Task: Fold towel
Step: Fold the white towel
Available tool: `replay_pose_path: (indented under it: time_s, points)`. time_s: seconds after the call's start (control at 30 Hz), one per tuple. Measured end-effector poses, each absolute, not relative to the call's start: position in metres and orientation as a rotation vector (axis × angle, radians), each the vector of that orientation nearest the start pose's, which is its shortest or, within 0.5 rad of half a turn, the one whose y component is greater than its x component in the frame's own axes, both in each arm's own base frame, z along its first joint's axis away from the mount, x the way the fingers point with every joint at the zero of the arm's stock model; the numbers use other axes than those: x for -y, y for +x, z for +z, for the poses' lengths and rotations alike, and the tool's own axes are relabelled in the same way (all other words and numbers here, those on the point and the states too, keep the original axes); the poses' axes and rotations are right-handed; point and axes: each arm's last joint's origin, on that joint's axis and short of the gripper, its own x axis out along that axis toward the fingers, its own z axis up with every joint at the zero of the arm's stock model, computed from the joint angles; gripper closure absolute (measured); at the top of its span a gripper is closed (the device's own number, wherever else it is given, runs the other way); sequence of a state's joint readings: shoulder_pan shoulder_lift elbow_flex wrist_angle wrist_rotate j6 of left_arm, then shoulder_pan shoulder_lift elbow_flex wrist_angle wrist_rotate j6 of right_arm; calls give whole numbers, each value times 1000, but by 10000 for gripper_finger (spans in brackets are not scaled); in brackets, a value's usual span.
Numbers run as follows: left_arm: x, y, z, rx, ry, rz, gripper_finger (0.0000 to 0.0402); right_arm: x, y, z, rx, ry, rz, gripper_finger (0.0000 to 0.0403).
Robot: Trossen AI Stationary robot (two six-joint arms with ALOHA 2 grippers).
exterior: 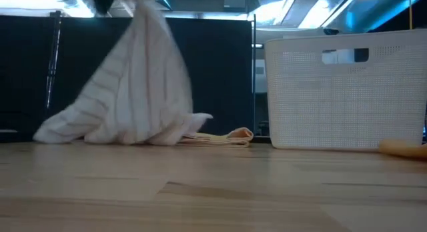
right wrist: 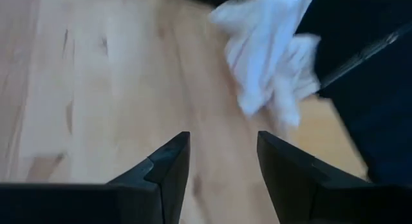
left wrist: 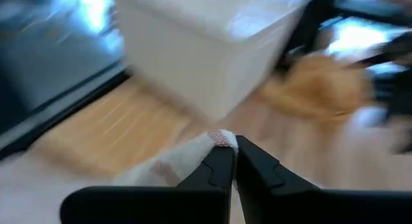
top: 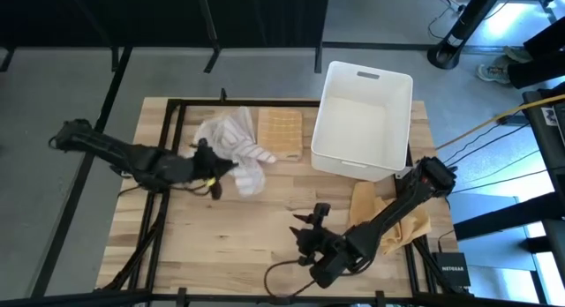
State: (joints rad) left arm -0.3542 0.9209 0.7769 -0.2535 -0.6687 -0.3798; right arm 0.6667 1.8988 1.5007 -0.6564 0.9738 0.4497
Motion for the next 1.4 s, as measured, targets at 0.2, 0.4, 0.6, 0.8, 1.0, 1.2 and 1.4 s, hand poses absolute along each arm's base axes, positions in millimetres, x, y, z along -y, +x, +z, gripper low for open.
replay_pose_path:
  time_s: [0.2, 0.4, 0.6, 0.8, 1.0, 1.2, 1.4]
  points:
    - [79, 195, 317, -136, -117, 218, 398, -199, 353, 259, -648, -350, -431, 220]
    - [86, 203, 316, -104, -123, 203, 397, -170, 367, 249, -757, -262, -370, 220]
    - [92, 207, 315, -82, -159, 186, 397, -165, 366, 227, -709, -321, -437, 220]
    - [100, 204, 320, -40, -188, 143, 399, -159, 370, 204, -585, -351, -451, 220]
    - [110, 203, 323, -5, -188, 98, 395, -139, 380, 191, -465, -235, -408, 220]
    - [119, 207, 320, 7, -196, 73, 399, -121, 386, 186, -385, -164, -333, 220]
    - [125, 206, 322, 37, -198, 48, 394, -116, 391, 172, -396, -200, -320, 274]
